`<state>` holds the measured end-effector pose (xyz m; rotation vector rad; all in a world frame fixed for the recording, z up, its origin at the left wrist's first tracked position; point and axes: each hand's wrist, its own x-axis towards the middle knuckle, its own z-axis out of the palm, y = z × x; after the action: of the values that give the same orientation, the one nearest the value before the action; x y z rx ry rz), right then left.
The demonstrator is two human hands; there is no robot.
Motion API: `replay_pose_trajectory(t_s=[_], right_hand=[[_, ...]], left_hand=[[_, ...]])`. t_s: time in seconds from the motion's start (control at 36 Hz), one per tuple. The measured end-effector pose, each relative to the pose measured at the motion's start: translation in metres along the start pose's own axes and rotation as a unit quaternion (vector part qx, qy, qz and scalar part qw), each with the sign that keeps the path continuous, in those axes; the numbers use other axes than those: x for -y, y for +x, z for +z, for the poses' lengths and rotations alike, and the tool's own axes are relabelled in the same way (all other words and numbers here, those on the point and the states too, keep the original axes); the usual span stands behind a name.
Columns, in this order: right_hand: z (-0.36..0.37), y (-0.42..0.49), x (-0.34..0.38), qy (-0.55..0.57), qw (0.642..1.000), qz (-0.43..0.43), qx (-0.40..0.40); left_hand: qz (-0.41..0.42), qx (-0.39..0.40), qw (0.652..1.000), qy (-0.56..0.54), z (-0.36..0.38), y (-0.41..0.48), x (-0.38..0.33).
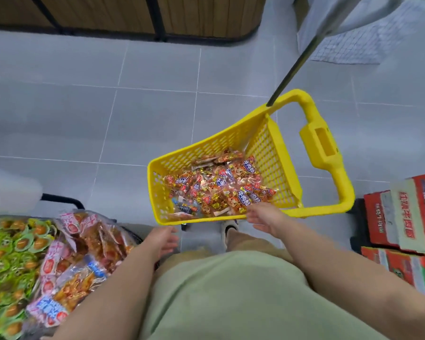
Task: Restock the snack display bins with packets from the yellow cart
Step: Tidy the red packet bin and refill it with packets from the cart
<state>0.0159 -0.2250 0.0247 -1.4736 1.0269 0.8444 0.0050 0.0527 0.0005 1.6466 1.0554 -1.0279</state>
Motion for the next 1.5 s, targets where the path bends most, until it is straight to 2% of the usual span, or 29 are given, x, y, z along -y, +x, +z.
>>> replay_pose_trajectory(t_s=[0.14, 0.19, 0.31, 0.39, 0.47, 0.53, 0.61, 0.69, 0.75, 0.81, 0.89, 0.97, 1.11, 1.17, 1.25, 1.31, 1.39, 1.44, 1.5], right_hand=[[-0.013, 0.031, 0.056, -0.038, 0.998, -0.034, 0.026], [-0.017, 0.044, 0.07, -0.122, 0.989, -0.072, 0.034], [-0.02, 0.067, 0.078, -0.375, 0.916, -0.142, 0.002], [-0.021, 0.086, 0.067, -0.573, 0.805, -0.156, -0.002], [-0.019, 0.096, 0.054, -0.603, 0.777, -0.179, -0.028], [-0.017, 0.1, 0.048, -0.631, 0.745, -0.21, -0.058], [-0.012, 0.102, 0.042, -0.651, 0.71, -0.266, -0.041], [-0.006, 0.102, 0.041, -0.582, 0.739, -0.339, -0.008], [-0.003, 0.096, 0.045, -0.486, 0.801, -0.346, 0.051], [0.001, 0.085, 0.051, -0.378, 0.867, -0.312, 0.093], [0.01, 0.066, 0.063, -0.24, 0.921, -0.288, 0.108], [0.027, 0.055, 0.078, -0.168, 0.933, -0.286, 0.142], [0.064, 0.055, 0.09, -0.121, 0.941, -0.268, 0.166], [0.08, 0.061, 0.094, -0.108, 0.952, -0.227, 0.176], [0.104, 0.083, 0.093, -0.106, 0.969, -0.14, 0.171], [0.119, 0.101, 0.085, -0.208, 0.958, -0.134, 0.141], [0.139, 0.124, 0.07, -0.346, 0.916, -0.123, 0.16], [0.15, 0.134, 0.061, -0.448, 0.866, -0.132, 0.179], [0.159, 0.141, 0.053, -0.56, 0.796, -0.156, 0.169]], left_hand=[[0.017, -0.031, 0.999, 0.01, 0.019, 0.006, -0.032], [0.014, -0.03, 0.999, 0.008, 0.027, 0.01, -0.042], [0.016, -0.031, 0.999, 0.032, 0.041, 0.019, -0.053], [0.03, -0.022, 0.997, 0.074, 0.05, 0.025, -0.052], [0.031, -0.004, 0.992, 0.123, 0.055, 0.03, -0.051], [0.031, 0.01, 0.988, 0.15, 0.056, 0.033, -0.05], [0.032, 0.025, 0.984, 0.174, 0.056, 0.036, -0.051], [0.053, 0.027, 0.984, 0.17, 0.053, 0.038, -0.055], [0.077, 0.02, 0.987, 0.139, 0.051, 0.038, -0.062], [0.107, 0.029, 0.988, 0.112, 0.046, 0.035, -0.072], [0.176, 0.055, 0.977, 0.105, 0.036, 0.027, -0.093], [0.203, 0.112, 0.967, 0.11, 0.023, 0.021, -0.11], [0.131, 0.234, 0.959, 0.096, 0.003, 0.023, -0.112], [0.111, 0.232, 0.962, 0.092, -0.006, 0.026, -0.105], [0.102, 0.17, 0.975, 0.102, -0.022, 0.03, -0.089], [0.099, 0.13, 0.985, 0.061, -0.034, 0.034, -0.076], [0.084, 0.053, 0.995, -0.025, -0.052, 0.041, -0.06], [0.063, 0.012, 0.995, -0.075, -0.064, 0.046, -0.051], [0.054, 0.004, 0.994, -0.095, -0.073, 0.052, -0.045]])
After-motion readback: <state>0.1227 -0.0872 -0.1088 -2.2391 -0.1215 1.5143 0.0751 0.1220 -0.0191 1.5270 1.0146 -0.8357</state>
